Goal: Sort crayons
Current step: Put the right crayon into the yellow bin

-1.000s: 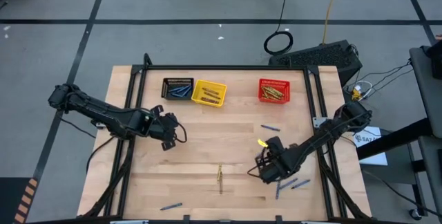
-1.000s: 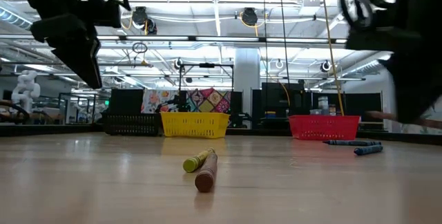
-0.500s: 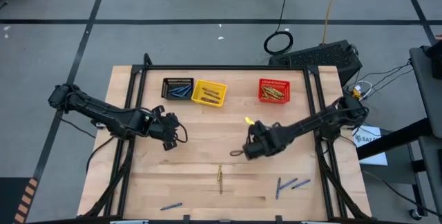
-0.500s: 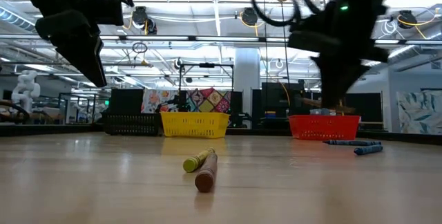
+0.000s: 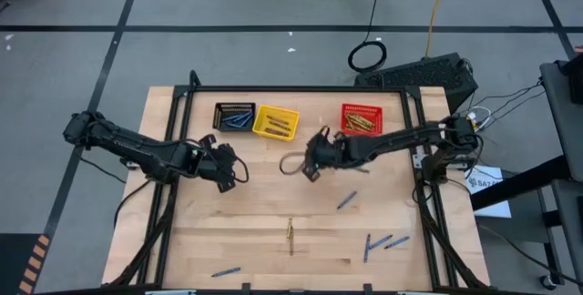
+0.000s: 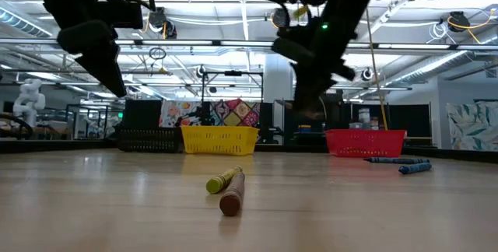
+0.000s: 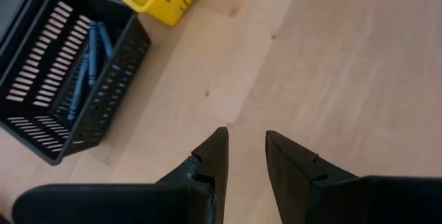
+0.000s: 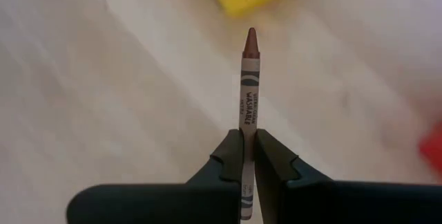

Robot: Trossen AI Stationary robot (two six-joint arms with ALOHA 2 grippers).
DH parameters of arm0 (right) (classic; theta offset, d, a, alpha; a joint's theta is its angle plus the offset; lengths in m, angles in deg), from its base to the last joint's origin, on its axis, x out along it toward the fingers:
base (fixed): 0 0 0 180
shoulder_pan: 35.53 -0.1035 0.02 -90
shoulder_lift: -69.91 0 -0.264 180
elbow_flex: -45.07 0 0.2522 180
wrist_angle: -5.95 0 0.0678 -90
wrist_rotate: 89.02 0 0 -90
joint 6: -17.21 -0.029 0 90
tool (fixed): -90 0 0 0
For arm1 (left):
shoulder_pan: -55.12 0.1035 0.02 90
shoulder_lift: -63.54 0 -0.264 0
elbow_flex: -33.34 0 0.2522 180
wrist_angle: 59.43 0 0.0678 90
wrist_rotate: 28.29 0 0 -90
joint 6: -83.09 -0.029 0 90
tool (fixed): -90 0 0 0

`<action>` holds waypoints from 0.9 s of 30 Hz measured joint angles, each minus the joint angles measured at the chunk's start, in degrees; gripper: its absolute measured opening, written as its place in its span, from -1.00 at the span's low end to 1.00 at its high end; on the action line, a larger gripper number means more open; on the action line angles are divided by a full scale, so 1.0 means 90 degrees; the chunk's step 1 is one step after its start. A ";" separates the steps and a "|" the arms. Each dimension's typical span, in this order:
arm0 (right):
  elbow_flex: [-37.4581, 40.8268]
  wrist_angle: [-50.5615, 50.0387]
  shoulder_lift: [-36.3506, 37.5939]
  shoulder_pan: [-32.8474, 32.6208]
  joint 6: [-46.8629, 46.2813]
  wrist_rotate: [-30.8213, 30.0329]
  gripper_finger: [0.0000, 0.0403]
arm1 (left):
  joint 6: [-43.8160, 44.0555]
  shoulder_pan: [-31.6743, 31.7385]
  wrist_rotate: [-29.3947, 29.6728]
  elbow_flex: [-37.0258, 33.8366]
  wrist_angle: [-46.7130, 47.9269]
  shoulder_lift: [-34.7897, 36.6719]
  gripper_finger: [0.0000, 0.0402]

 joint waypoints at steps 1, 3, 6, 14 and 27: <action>0.0000 0.0201 0.0000 0.0132 0.0217 0.0033 -1.00 | 0.0000 0.0054 0.0000 0.0000 0.0000 -0.0002 -0.52; 0.0000 0.0581 0.0000 0.0405 0.0627 0.0197 -1.00 | 0.0003 0.0153 0.0000 0.0000 -0.0002 0.0000 -0.52; 0.0000 0.1159 0.0000 0.0777 0.1143 0.0484 -1.00 | 0.0007 0.0250 0.0000 0.0000 -0.0011 0.0000 -0.52; 0.0000 0.2568 -0.0108 0.1495 0.1970 0.1339 -1.00 | 0.0005 0.0429 0.0012 0.0000 -0.0095 0.0000 -0.52; 0.0000 0.3993 -0.0614 0.2076 0.2341 0.2008 -1.00 | -0.0709 0.1062 0.0049 0.0000 -0.0647 0.0000 -0.52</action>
